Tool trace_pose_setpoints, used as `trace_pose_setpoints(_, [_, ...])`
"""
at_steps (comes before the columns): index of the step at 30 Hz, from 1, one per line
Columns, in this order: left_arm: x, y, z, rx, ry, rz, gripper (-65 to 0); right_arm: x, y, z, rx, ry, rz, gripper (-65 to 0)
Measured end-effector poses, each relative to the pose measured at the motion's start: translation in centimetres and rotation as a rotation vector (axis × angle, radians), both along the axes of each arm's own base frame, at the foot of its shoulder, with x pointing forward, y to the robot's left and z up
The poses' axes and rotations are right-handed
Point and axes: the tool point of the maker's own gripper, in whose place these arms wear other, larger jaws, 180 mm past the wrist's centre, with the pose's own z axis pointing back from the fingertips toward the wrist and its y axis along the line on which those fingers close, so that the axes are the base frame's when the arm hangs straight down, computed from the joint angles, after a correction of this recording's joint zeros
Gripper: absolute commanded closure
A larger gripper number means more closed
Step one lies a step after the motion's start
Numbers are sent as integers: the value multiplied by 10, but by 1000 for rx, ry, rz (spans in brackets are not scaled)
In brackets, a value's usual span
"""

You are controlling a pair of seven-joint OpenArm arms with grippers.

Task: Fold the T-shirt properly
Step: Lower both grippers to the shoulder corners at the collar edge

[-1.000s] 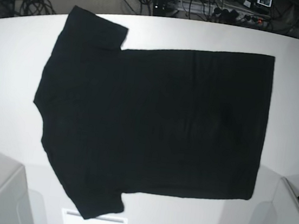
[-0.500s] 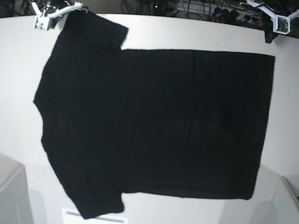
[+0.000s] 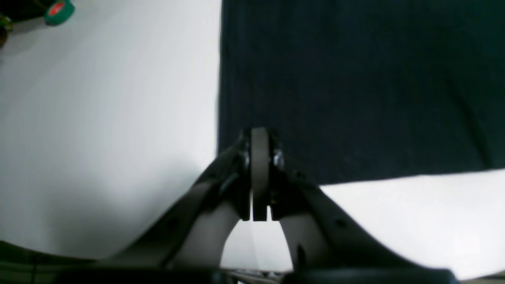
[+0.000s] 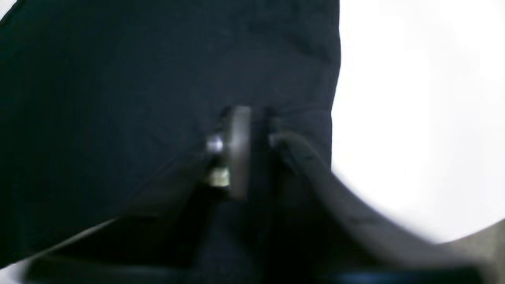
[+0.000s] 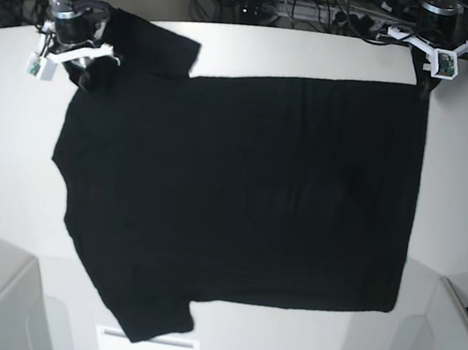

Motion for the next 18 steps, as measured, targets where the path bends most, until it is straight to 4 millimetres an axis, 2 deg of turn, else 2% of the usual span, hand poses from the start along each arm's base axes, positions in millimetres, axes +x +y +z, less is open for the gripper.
trace_pose_setpoints(2, [4, -1, 1, -2, -10, 1, 0, 0, 1, -9, 62, 44, 5, -321])
trace_pose_setpoints(3, [4, -1, 1, -5, -13, 3, 0, 1, -1, -12, 95, 55, -4, -339])
trace_pose_setpoints(6, [5, 0, 2, -7, -16, 4, -168, 2, -19, -22, 207, 76, -91, -348])
trace_pose_setpoints(9, [9, 2, 1, -141, -56, 80, -323, -8, -49, -39, 253, 139, -182, -350])
trace_pose_setpoints(12, [11, 14, 6, -279, -89, 130, -408, -16, -69, -50, 264, 193, -224, -351])
trace_pose_setpoints(15, [19, 24, 21, -344, -147, 113, -431, -12, -54, -48, 287, 163, -102, -348])
trace_pose_setpoints(18, [15, 28, 10, -356, -75, 113, -434, -20, -47, -61, 312, 196, -78, -348])
